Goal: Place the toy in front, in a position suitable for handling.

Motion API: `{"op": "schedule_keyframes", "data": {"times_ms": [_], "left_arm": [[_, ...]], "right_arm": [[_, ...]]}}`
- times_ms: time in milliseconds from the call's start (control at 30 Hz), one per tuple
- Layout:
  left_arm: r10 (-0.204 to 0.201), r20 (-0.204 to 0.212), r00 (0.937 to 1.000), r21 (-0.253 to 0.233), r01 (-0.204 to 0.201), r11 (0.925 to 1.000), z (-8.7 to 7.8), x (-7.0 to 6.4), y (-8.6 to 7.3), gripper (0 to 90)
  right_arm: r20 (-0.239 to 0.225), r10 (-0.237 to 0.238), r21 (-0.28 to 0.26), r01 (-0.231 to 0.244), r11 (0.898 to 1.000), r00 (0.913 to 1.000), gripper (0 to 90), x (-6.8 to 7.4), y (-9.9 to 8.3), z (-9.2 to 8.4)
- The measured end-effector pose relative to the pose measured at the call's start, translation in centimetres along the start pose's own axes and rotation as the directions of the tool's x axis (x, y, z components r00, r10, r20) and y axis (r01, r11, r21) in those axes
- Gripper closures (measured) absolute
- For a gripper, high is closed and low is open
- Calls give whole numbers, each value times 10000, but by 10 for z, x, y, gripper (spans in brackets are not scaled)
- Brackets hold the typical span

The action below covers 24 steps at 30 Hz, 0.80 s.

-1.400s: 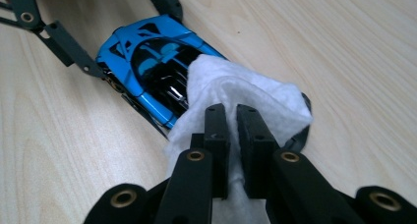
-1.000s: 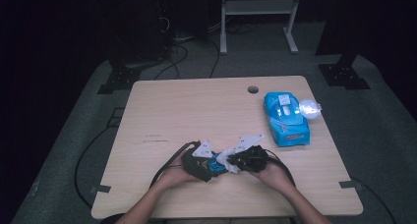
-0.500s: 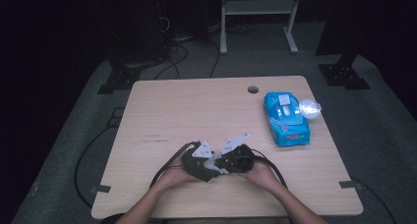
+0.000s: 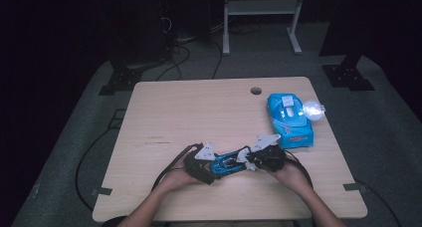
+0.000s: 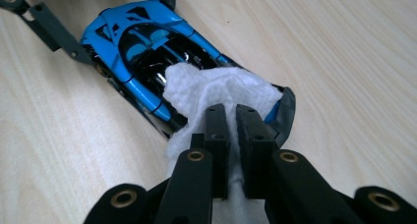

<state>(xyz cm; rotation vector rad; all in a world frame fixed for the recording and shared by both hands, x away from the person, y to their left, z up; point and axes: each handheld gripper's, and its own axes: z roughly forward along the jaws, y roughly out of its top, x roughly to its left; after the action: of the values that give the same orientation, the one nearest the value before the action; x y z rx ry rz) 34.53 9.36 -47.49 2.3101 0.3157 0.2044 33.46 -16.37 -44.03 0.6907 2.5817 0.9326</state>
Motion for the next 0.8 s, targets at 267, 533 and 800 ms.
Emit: {"op": "schedule_keyframes", "data": {"times_ms": [267,533,800], "left_arm": [[1,16,10000,21,-1,10000,1,0,0,255],[0,-22,10000,88,0,10000,1,-1,0,253],[-51,-16,10000,19,51,10000,2,-1,0,252]], "right_arm": [[-1042,281,-424,-327,9986,9942,833,5,9,7],[-1899,-374,-527,279,9982,9811,834,30,37,30],[-2113,-27,-965,-181,9952,9774,835,36,52,59]]}}
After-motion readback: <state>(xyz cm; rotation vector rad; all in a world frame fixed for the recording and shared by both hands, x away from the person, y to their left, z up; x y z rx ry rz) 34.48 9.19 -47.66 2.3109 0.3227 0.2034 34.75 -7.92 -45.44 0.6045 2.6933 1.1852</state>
